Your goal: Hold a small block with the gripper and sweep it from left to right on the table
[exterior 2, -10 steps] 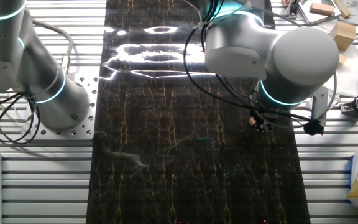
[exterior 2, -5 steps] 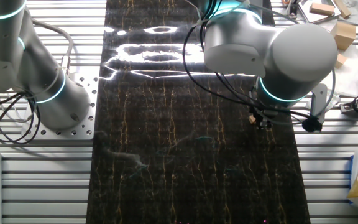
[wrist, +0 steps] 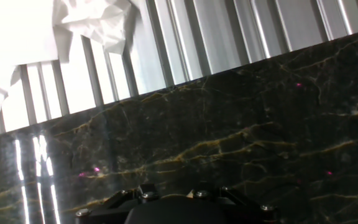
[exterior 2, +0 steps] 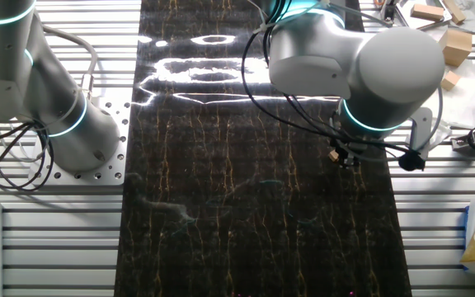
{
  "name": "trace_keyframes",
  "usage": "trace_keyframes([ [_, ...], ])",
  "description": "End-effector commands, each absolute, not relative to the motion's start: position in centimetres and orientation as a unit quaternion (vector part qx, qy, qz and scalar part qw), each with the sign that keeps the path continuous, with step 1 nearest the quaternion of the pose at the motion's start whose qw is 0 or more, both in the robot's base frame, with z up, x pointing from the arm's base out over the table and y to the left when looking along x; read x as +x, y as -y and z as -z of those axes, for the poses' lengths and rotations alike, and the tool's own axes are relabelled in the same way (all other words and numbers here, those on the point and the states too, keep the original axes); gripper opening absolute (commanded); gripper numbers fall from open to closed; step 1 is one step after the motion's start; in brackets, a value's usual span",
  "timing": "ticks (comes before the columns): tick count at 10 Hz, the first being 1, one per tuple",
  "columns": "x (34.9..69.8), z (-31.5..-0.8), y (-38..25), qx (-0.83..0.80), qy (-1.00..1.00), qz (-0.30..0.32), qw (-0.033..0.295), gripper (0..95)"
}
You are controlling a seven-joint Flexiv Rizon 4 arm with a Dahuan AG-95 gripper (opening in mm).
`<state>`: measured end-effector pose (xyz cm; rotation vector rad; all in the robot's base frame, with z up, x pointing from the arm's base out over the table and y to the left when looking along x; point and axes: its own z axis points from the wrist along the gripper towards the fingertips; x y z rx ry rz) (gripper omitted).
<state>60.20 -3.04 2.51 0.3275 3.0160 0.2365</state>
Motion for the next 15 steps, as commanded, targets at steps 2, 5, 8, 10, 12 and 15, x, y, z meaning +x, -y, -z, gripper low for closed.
trace_keyframes([
  [2, 60.2, -2.5, 2.8, 0.110, -0.990, -0.078, 0.049, 38.0],
  [5, 60.2, -2.4, 2.2, 0.115, -0.989, -0.078, 0.049, 38.0],
  [8, 60.2, -2.3, 1.6, 0.120, -0.988, -0.078, 0.050, 38.0],
  [10, 60.2, -2.3, 1.0, 0.125, -0.988, -0.077, 0.050, 38.0],
  [12, 60.1, -2.2, 0.5, 0.128, -0.988, -0.076, 0.051, 38.0],
  [15, 60.1, -2.3, 0.2, 0.125, -0.988, -0.069, 0.052, 38.0],
])
